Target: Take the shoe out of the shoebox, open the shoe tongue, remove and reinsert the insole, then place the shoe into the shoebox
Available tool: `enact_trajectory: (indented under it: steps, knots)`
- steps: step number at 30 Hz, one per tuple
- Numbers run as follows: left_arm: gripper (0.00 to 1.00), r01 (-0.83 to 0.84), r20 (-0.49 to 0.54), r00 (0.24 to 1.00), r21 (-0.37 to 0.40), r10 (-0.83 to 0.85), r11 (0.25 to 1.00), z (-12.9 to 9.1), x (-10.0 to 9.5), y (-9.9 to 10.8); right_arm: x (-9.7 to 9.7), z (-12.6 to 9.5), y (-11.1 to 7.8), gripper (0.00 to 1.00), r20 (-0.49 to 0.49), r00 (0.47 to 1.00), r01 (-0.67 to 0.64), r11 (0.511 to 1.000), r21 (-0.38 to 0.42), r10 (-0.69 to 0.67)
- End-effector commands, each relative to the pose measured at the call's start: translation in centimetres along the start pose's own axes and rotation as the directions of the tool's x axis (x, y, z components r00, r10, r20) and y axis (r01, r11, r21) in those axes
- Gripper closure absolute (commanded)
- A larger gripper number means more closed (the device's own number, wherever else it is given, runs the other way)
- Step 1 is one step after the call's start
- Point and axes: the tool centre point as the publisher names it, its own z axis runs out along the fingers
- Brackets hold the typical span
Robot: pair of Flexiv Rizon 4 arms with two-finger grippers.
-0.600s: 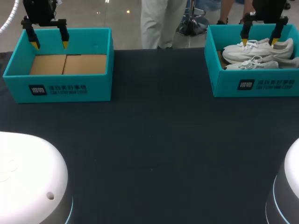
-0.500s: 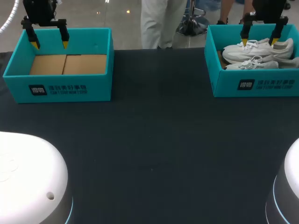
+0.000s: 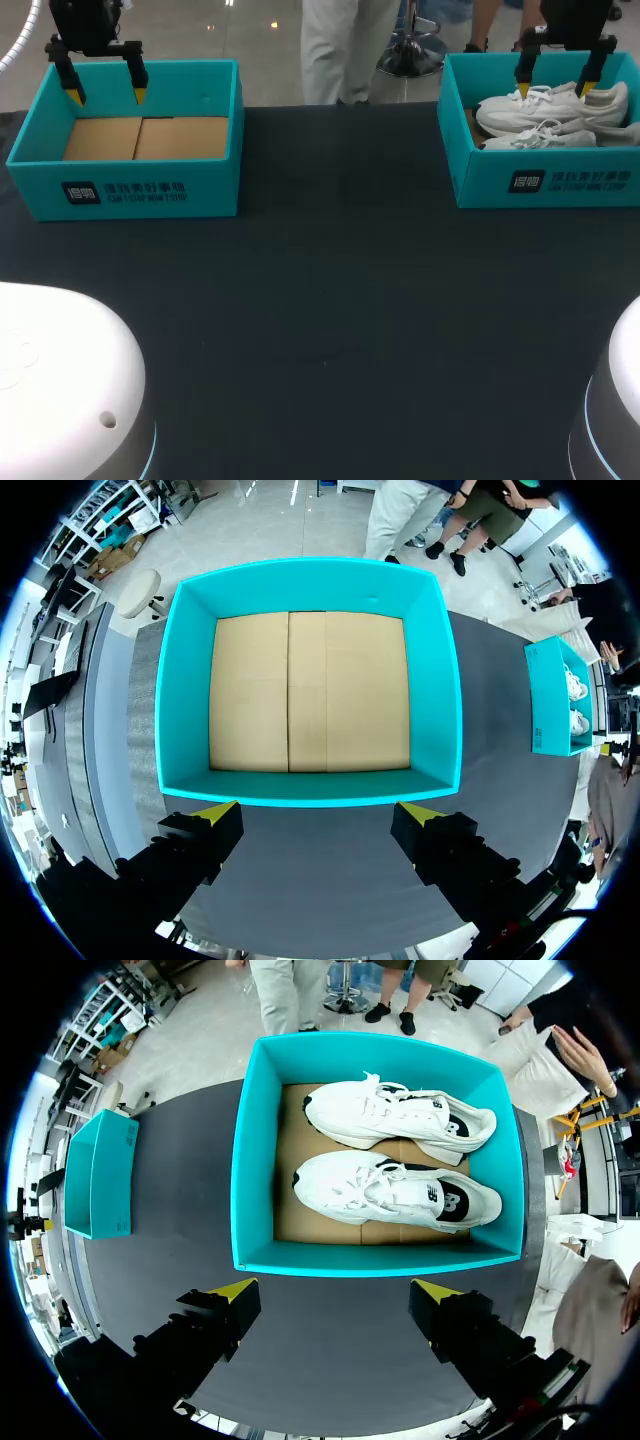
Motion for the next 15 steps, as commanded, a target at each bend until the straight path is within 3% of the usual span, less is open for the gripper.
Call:
enact_trajectory:
  steps: [1, 6, 15]
  knots:
    - [0.00, 0.000, 0.001, 1.000, 0.000, 0.000, 1.000, 0.0, 0.0, 0.0, -0.6, 0.4, 0.3, 0.00, 0.003, 1.000, -0.021, 1.000, -0.005, 0.021]
    - [0.00, 0.000, 0.001, 1.000, 0.000, 0.000, 1.000, 0.0, 0.0, 0.0, -4.2, 1.2, 1.3, 0.00, 0.067, 0.993, -0.099, 0.995, -0.002, 0.099]
    - [0.00, 0.000, 0.001, 1.000, 0.000, 0.000, 1.000, 0.0, 0.0, 0.0, -9.4, 2.5, 3.2, 0.00, 0.077, 0.981, -0.176, 0.984, -0.034, 0.178]
